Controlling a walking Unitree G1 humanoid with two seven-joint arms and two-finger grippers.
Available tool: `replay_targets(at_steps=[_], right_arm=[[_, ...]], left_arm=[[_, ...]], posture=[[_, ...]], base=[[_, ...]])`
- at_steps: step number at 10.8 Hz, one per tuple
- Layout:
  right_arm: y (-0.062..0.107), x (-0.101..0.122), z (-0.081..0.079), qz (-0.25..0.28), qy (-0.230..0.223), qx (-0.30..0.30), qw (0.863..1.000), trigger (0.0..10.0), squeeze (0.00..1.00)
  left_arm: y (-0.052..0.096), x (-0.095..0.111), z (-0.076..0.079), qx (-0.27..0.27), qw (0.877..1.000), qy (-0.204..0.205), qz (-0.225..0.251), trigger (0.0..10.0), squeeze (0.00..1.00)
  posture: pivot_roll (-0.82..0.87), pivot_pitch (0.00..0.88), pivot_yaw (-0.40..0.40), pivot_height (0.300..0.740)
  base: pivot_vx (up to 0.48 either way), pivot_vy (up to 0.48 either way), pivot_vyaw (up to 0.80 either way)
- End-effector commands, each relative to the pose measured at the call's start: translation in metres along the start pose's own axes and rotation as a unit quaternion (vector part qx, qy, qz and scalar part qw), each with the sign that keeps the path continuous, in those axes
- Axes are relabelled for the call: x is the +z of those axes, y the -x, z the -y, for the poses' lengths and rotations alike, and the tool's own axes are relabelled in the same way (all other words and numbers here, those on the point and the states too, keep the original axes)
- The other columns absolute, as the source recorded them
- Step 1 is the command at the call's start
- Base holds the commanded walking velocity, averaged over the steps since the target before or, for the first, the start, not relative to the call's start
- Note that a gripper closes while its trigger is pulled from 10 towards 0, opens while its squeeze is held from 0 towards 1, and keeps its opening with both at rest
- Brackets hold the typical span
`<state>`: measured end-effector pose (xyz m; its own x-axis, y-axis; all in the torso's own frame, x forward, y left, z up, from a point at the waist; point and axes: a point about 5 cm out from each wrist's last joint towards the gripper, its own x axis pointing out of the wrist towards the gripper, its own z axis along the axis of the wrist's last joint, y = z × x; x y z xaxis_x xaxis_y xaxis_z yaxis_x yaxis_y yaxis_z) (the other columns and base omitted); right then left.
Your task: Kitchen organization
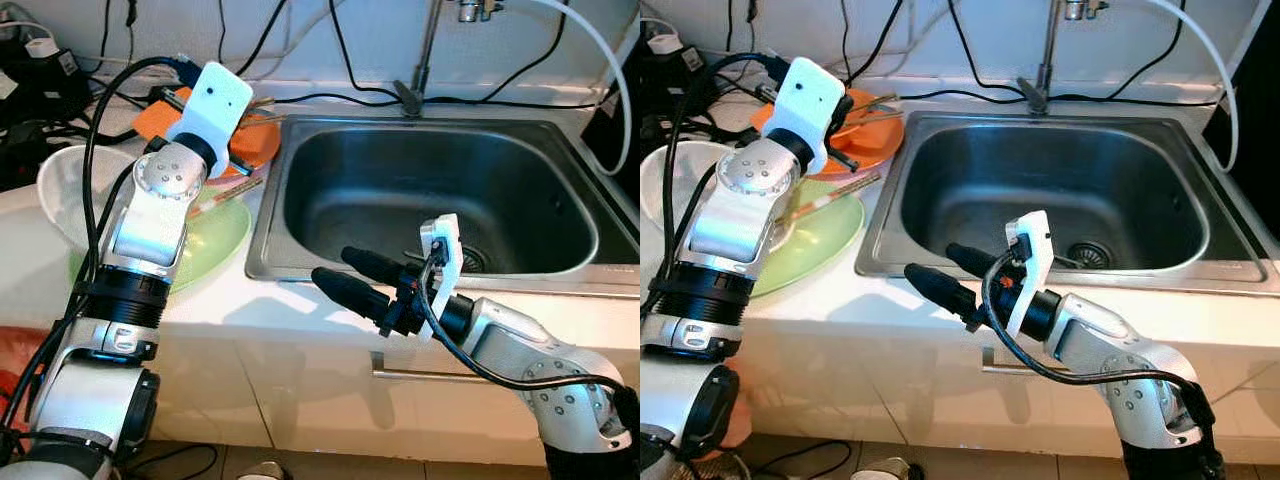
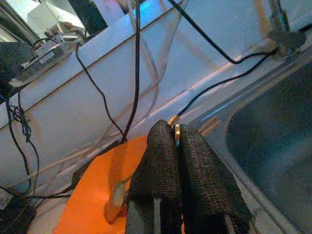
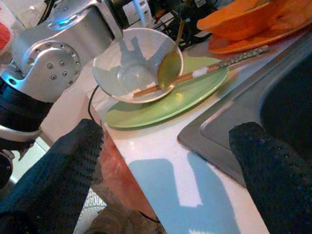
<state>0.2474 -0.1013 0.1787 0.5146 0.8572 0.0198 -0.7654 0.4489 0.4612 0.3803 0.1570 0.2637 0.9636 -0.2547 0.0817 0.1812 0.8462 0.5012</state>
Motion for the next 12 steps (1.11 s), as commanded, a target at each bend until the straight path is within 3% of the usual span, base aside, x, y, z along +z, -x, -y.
replay_targets(at_steps=[1, 4, 7, 8, 9, 10, 11, 12], right_arm=[[-0.001, 0.005, 0.001, 0.007, 0.008, 0.001, 1.0, 10.0, 0.0], [-0.001, 0.005, 0.003, 0.012, 0.006, -0.002, 1.0, 10.0, 0.0], [-0.001, 0.005, 0.004, 0.018, 0.002, -0.006, 1.0, 10.0, 0.0], [0.0, 0.005, 0.008, 0.03, -0.007, -0.022, 0.999, 10.0, 0.0], [-0.001, 0.008, 0.015, 0.049, -0.017, -0.052, 0.997, 10.0, 0.0], [-0.002, 0.013, 0.024, 0.078, -0.039, -0.085, 0.993, 10.0, 0.0], [-0.002, 0.014, 0.026, 0.086, -0.048, -0.093, 0.991, 10.0, 0.0], [-0.002, 0.014, 0.026, 0.09, -0.051, -0.095, 0.99, 10.0, 0.0]], left_arm=[[-0.001, 0.015, -0.004, -0.001, 1.0, 0.017, 0.021, 0.0, 0.0], [-0.002, 0.024, -0.006, -0.004, 0.998, 0.046, 0.037, 0.0, 0.0], [-0.004, 0.033, -0.006, 0.015, 0.984, 0.152, 0.09, 0.0, 0.0], [-0.004, 0.028, -0.002, 0.028, 0.959, 0.257, 0.113, 0.0, 0.0], [-0.004, 0.024, 0.003, 0.035, 0.941, 0.314, 0.122, 0.0, 0.0], [-0.005, 0.015, 0.013, 0.041, 0.906, 0.403, 0.124, 0.0, 0.0], [-0.006, 0.008, 0.022, 0.038, 0.872, 0.473, 0.122, 0.0, 0.0], [-0.007, 0.004, 0.027, 0.036, 0.855, 0.504, 0.117, 0.0, 0.0]], posture=[[0.11, 0.0, 0.046, 0.74], [0.11, 0.0, 0.047, 0.74], [0.11, 0.0, 0.052, 0.74], [0.1, 0.0, 0.055, 0.74], [0.1, 0.0, 0.056, 0.74], [0.1, 0.0, 0.057, 0.74], [0.1, 0.0, 0.057, 0.74], [0.1, 0.0, 0.057, 0.74]], base=[[0.0, 0.0, 0.0], [0.0, 0.0, 0.0], [0.0, 0.0, 0.0], [0.0, 0.0, 0.0], [0.0, 0.0, 0.0], [0.0, 0.0, 0.0], [0.0, 0.0, 0.0], [0.0, 0.0, 0.0]])
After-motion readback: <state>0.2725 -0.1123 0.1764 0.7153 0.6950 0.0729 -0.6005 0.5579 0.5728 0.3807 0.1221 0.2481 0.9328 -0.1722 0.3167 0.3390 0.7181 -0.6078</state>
